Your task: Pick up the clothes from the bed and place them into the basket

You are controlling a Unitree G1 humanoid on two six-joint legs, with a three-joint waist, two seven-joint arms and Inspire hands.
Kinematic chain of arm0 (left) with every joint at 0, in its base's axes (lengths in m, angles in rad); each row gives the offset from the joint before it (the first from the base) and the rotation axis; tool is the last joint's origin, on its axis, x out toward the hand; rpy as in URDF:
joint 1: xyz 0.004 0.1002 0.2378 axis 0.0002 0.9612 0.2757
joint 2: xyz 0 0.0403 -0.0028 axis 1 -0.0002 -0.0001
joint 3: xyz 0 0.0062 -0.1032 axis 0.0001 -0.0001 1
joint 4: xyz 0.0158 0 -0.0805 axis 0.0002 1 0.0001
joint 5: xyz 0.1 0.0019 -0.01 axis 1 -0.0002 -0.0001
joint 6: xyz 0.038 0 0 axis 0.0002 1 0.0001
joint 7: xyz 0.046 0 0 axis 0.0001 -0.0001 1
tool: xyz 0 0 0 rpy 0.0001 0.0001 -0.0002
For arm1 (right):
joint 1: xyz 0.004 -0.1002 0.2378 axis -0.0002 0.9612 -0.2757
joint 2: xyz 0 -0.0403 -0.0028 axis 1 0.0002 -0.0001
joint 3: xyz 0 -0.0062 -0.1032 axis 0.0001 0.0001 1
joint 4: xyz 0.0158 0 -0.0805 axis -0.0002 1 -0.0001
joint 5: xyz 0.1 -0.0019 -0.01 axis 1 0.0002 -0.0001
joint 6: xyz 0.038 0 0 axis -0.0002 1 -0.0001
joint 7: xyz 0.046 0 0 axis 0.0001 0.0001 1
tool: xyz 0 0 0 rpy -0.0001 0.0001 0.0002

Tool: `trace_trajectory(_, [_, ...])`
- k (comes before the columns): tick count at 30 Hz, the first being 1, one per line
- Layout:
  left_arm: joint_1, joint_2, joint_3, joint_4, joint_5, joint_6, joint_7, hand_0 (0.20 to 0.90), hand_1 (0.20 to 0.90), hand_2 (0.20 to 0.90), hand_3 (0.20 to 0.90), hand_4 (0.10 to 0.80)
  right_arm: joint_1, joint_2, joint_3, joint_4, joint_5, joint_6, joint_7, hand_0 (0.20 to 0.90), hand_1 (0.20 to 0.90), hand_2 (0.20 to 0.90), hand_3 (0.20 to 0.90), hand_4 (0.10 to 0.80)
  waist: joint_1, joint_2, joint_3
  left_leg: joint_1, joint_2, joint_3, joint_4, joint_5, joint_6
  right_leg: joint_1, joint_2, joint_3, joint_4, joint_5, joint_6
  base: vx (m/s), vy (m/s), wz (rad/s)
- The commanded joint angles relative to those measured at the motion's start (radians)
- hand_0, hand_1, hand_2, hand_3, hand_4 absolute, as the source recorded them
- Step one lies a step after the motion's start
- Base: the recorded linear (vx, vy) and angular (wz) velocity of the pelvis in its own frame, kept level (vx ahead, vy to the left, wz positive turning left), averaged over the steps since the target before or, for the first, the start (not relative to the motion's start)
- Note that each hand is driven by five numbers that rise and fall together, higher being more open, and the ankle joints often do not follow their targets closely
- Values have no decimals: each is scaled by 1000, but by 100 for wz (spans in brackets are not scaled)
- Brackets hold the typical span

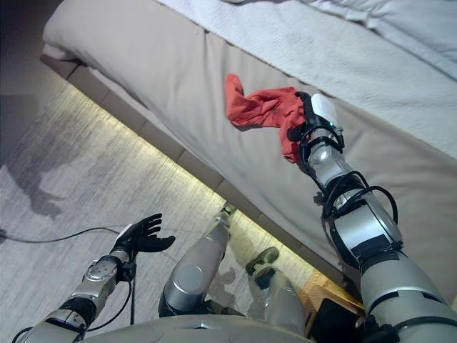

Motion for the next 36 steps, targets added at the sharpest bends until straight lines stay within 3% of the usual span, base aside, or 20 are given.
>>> trace_trajectory(1, [78, 50, 10, -14, -53, -58, 0, 900, 900, 900, 900, 800, -73, -86, 20, -35, -20, 16, -49, 900, 900, 900, 900, 800, 18, 15, -44, -67, -48, 83, 110, -101, 104, -132, 1, 64, 111, 106, -28, 19, 48, 8])
trace_trajectory(5, [92, 52, 21, -32, -70, -72, -15, 900, 900, 900, 900, 800, -108, -95, 31, 11, -47, 86, -26, 900, 900, 900, 900, 800, 28, 43, -26, -109, -69, 87, 156, -107, 112, -179, -10, 71, 176, 75, -32, -4, 26, 0])
trace_trajectory(9, [100, 48, 32, -91, -135, -49, -13, 900, 900, 900, 900, 800, -146, -93, 67, 69, 28, 241, 118, 900, 900, 900, 900, 800, 38, 82, -4, -166, -86, 92, 199, -103, 117, -251, -25, 87, 251, 38, -41, -47, 38, 0])
trace_trajectory(11, [96, 46, 36, -101, -156, -30, -18, 900, 900, 900, 900, 800, -152, -90, 67, 87, 62, 251, 124, 900, 900, 900, 900, 800, 40, 90, 1, -177, -87, 92, 206, -103, 118, -264, -27, 92, 263, 30, -42, -16, -5, 0])
trace_trajectory(12, [99, 44, 38, -105, -159, -26, -30, 900, 900, 900, 900, 800, -163, -90, 60, 102, 97, 242, 136, 768, 768, 768, 746, 646, 44, 95, 5, -183, -87, 92, 206, -101, 118, -270, -28, 94, 267, 22, -43, -23, -25, 5])
trace_trajectory(13, [108, 42, 40, -105, -147, -31, -39, 900, 900, 900, 900, 800, -167, -94, 52, 108, 107, 237, 137, 528, 528, 528, 466, 366, 49, 99, 7, -185, -88, 92, 207, -99, 116, -269, -30, 94, 268, 21, -42, -10, -43, 5])
trace_trajectory(14, [114, 41, 43, -105, -137, -34, -44, 900, 900, 900, 900, 800, -168, -97, 47, 111, 117, 230, 143, 505, 505, 505, 439, 339, 51, 101, 8, -184, -89, 91, 207, -98, 114, -265, -30, 93, 268, 19, -41, 13, -52, 2])
trace_trajectory(15, [117, 42, 45, -105, -132, -35, -46, 900, 900, 900, 900, 800, -172, -100, 45, 114, 120, 225, 155, 396, 396, 396, 313, 213, 52, 103, 9, -183, -89, 90, 206, -98, 114, -263, -30, 92, 268, 18, -41, 21, -45, 4])
trace_trajectory(17, [120, 43, 46, -109, -134, -41, -42, 900, 900, 900, 900, 800, -178, -113, 41, 114, 143, 201, 148, 300, 300, 300, 200, 100, 51, 104, 12, -179, -89, 88, 198, -95, 113, -256, -25, 90, 261, 17, -40, 17, -29, 14])
trace_trajectory(31, [134, 75, 49, -152, -148, -43, -24, 900, 900, 900, 900, 800, -197, -159, 2, 101, 181, 141, 126, 300, 300, 300, 200, 100, 46, 93, 9, -137, -82, 71, 164, -92, 104, -176, 14, 77, 183, 33, -37, 6, -31, 1])
trace_trajectory(36, [140, 83, 49, -160, -139, -49, -10, 900, 900, 900, 900, 800, -166, -169, -4, 74, 208, 110, 119, 300, 300, 300, 200, 100, 41, 68, -3, -92, -58, 57, 113, -89, 95, -113, 41, 79, 109, 46, -38, 2, -60, 0])
